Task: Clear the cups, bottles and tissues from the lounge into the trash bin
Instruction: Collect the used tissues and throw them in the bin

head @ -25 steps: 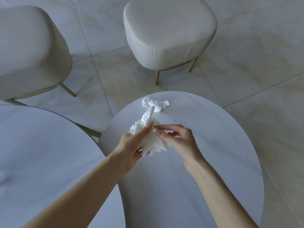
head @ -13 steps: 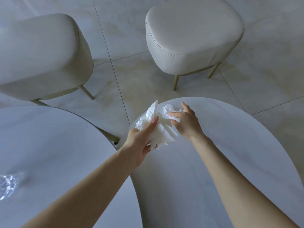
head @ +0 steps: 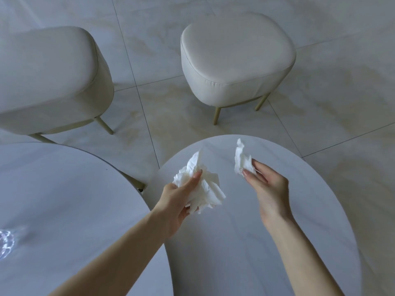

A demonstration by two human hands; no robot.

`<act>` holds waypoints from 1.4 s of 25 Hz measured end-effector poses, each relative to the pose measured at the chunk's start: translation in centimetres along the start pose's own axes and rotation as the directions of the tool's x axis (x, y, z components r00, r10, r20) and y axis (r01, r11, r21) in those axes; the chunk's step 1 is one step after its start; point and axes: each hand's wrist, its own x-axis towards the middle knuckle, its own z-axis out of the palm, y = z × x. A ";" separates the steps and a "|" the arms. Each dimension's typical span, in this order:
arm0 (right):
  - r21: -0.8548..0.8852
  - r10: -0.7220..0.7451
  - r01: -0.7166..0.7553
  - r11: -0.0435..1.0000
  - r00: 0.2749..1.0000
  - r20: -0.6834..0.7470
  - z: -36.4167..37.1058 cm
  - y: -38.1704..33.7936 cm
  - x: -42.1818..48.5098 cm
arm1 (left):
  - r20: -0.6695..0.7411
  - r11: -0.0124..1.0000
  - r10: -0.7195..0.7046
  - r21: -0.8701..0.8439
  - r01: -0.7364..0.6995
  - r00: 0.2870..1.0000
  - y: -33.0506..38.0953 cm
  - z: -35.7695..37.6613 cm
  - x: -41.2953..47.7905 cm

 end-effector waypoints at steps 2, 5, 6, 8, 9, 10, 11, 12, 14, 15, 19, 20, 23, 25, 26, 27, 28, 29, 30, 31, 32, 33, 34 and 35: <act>0.105 -0.040 0.030 0.994 0.994 0.097 -1.4 -3.0 -3.1 | 0.047 0.999 -0.013 0.037 0.011 0.999 -0.2 1.6 -1.4; 0.096 -0.046 0.028 0.995 0.981 0.188 -2.4 -5.2 -5.8 | 0.136 0.996 0.003 0.088 -0.016 0.991 0.4 4.1 -3.4; 0.077 -0.039 0.026 0.997 0.984 0.175 -2.7 -5.7 -6.2 | 0.174 0.994 0.008 0.105 -0.027 0.985 0.8 4.9 -4.1; 0.047 -0.053 0.048 0.998 0.993 0.108 -3.9 -6.5 -6.6 | 0.250 0.993 -0.012 0.113 -0.017 0.968 1.8 6.7 -5.3; 0.026 -0.071 0.069 0.997 0.995 0.073 -4.7 -6.9 -6.8 | 0.278 0.991 -0.027 0.133 -0.010 0.960 2.3 7.6 -5.9; 0.003 -0.091 0.091 0.996 0.995 0.048 -5.4 -7.3 -6.9 | 0.311 0.986 -0.037 0.163 -0.015 0.950 2.7 8.4 -6.4; -0.016 -0.106 0.107 0.994 0.994 0.039 -6.1 -7.7 -7.2 | 0.336 0.975 -0.037 0.221 -0.040 0.941 3.1 9.2 -7.0; -0.035 -0.121 0.123 0.992 0.992 0.039 -6.8 -8.1 -7.5 | 0.361 0.957 -0.037 0.282 -0.071 0.932 3.4 10.0 -7.8; -0.062 -0.165 0.168 0.984 0.985 0.049 -7.4 -8.6 -8.3 | 0.399 0.924 -0.041 0.364 -0.117 0.916 3.4 11.2 -8.9; -0.069 -0.179 0.181 0.981 0.983 0.038 -7.9 -8.6 -8.8 | 0.410 0.915 -0.044 0.382 -0.128 0.911 3.2 12.0 -9.4; 0.046 -0.096 0.096 0.994 0.995 -0.004 -11.3 -8.1 -11.3 | 0.349 0.920 -0.068 0.385 -0.077 0.935 0.9 14.7 -11.2; 0.117 -0.071 0.069 0.991 0.997 0.008 -12.5 -7.8 -12.0 | 0.342 0.919 -0.070 0.388 -0.073 0.937 0.1 15.4 -11.5; 0.266 -0.029 0.029 0.963 1.000 -0.005 -16.4 -6.8 -13.8 | 0.361 0.910 -0.077 0.407 -0.083 0.929 -2.2 17.6 -12.5; 0.326 0.024 -0.003 0.945 0.998 -0.062 -19.4 -5.4 -15.0 | 0.376 0.901 -0.086 0.425 -0.089 0.923 -4.3 19.2 -13.2; 0.347 0.049 -0.013 0.938 0.994 -0.097 -20.7 -4.6 -15.4 | 0.380 0.896 -0.088 0.434 -0.093 0.921 -5.2 19.8 -13.6; 0.371 0.076 -0.021 0.929 0.988 -0.134 -22.2 -3.6 -16.1 | 0.384 0.890 -0.097 0.446 -0.093 0.918 -6.4 20.6 -14.2; 0.399 0.093 -0.021 0.917 0.983 -0.161 -23.7 -2.6 -16.8 | 0.383 0.885 -0.104 0.457 -0.090 0.918 -7.7 21.3 -14.7; 0.426 0.107 -0.019 0.905 0.977 -0.183 -25.1 -1.8 -17.7 | 0.380 0.882 -0.112 0.464 -0.084 0.918 -9.2 21.9 -15.3; 0.450 0.118 -0.019 0.893 0.974 -0.194 -26.1 -1.0 -18.3 | 0.375 0.879 -0.120 0.471 -0.078 0.919 -10.4 22.3 -15.6; 0.471 0.131 -0.023 0.882 0.971 -0.198 -27.2 -0.3 -19.2 | 0.376 0.874 -0.133 0.482 -0.070 0.917 -11.9 22.7 -16.1; 0.487 0.145 -0.030 0.873 0.969 -0.200 -28.4 0.4 -20.2 | 0.374 0.866 -0.148 0.497 -0.063 0.916 -13.5 23.3 -16.8; 0.496 0.150 -0.031 0.868 0.968 -0.201 -29.6 1.0 -21.2 | 0.378 0.858 -0.161 0.510 -0.060 0.912 -15.0 24.0 -17.5; 0.499 0.154 -0.032 0.866 0.966 -0.205 -30.8 1.8 -22.2 | 0.388 0.853 -0.167 0.518 -0.064 0.906 -16.5 24.6 -18.3; 0.499 0.155 -0.032 0.866 0.966 -0.208 -32.0 2.4 -23.1 | 0.402 0.853 -0.171 0.518 -0.070 0.899 -18.0 25.3 -19.1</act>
